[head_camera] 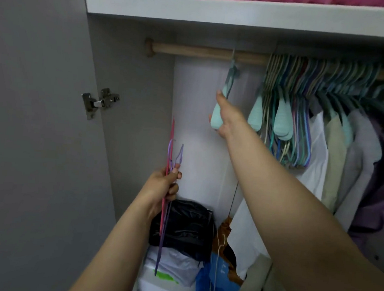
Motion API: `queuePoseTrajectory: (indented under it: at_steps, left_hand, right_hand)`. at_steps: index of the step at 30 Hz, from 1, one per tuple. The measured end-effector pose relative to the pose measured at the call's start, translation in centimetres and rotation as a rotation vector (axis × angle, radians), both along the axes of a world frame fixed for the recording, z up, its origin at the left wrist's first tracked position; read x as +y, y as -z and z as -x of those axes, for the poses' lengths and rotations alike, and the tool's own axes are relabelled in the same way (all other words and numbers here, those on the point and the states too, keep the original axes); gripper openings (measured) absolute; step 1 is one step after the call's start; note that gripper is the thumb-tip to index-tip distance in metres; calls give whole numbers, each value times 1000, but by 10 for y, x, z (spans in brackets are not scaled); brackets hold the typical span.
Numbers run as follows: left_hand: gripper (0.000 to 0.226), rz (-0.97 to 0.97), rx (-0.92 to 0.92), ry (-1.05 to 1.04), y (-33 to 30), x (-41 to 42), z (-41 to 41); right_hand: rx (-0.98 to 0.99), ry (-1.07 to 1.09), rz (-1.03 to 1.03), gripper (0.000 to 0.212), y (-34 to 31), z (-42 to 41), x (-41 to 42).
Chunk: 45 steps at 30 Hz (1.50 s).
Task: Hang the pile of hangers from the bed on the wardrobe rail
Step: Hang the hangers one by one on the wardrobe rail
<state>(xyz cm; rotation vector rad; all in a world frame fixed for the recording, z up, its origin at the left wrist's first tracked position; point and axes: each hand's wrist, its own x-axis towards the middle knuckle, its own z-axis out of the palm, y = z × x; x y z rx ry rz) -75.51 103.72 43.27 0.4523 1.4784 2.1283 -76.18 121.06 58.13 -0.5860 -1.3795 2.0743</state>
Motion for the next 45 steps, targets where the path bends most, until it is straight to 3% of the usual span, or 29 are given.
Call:
queuePoseTrajectory:
  at_steps: [8,15,16,18,21,23,25,27,31,33,34,37,41,43,45]
  left_hand:
    - [19,-22,-60,35,-5,3,0]
    - [14,-58,-69,65,-5,-3,-5]
    - [13,-60,-74,61,-3,-4,-6]
    - [12,-83,-100,40,1,-3,-7]
    - [13,-119,-114,-12,8,3,-6]
    - [12,-139,-100,-57,12,9,-5]
    - [9,-170,-92,-97,15,16,-5]
    - [9,-196,-88,-125,16,24,-6]
    - [10,-203,-59,-154,16,39,-8]
    - [11,-171,-36,-144,16,43,-6]
    - [14,-125,-10,-141,16,43,-4]
    - [24,128,128,-151,15,36,3]
    - [15,374,352,-288,20,24,8]
    - [10,450,454,-335,23,20,7]
    - [20,532,547,-375,28,18,6]
  right_hand:
    - [-15,9,261,30,-9,2,11]
    - [232,195,331,19,13,-21,27]
    - [230,200,289,25,23,-27,24]
    - [116,157,146,61,53,-41,10]
    - [-341,-93,-263,104,118,-67,-18]
    - [-636,-505,-492,107,161,-86,-30]
    - [-762,-873,-531,110,190,-104,-36]
    - [-758,-973,-563,117,205,-115,-41]
    - [-630,-818,-565,127,227,-113,-45]
    - [-577,-645,-546,110,236,-114,-43]
    - [-535,-543,-530,91,238,-115,-39]
    - [-384,-310,-395,47,232,-117,-25]
    - [-228,-113,-360,24,187,-103,-8]
    - [-148,-55,-350,31,148,-83,-3]
    - [-113,-18,-290,30,105,-59,1]
